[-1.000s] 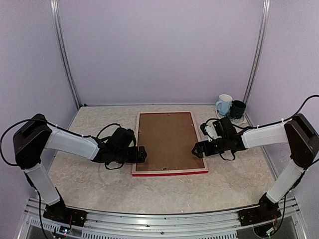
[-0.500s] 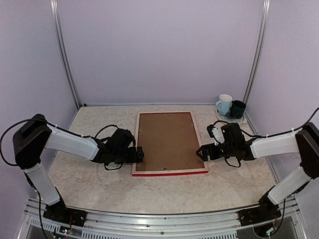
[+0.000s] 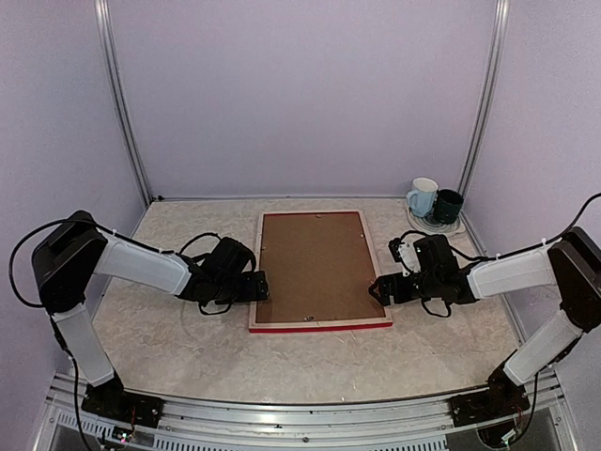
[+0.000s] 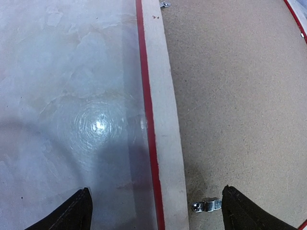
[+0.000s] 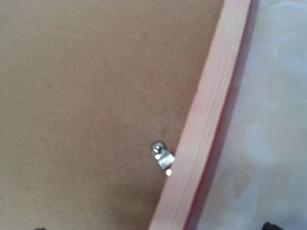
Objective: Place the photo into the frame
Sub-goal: Press the fastener onto the backboard.
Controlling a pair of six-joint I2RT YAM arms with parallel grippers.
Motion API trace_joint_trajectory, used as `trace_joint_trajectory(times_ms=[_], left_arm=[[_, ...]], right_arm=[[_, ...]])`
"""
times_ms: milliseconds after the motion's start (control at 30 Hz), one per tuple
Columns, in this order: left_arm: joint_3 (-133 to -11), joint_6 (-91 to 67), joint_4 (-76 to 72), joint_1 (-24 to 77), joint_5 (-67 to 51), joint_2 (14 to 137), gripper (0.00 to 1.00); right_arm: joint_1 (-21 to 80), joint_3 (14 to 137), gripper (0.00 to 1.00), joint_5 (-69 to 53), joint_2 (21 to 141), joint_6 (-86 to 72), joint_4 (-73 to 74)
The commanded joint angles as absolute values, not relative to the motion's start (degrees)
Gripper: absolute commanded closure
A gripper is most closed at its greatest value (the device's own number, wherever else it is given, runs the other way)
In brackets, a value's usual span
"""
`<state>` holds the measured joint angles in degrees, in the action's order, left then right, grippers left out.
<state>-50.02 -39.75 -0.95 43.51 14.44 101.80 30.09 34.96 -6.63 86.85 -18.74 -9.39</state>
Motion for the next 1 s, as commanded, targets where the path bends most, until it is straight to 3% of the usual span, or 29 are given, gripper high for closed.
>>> trace_joint_trajectory(times_ms=[0, 600, 967], left_arm=[[-52.6, -38.6, -0.2, 43.2, 14.2, 104.1, 0.08], [-52.7, -37.3, 2.0, 44.3, 11.9, 105.4, 0.22], [-53.6, -37.0, 4.5, 45.3, 11.8, 105.1, 0.23]], right_arm=[[29.9, 35.9, 0.03, -5.5, 87.9, -19.1, -9.5], [29.9, 36.0, 0.03, -4.1, 88.1, -19.2, -9.0], [29.9, 36.2, 0.03, -4.0, 88.2, -19.2, -8.6]])
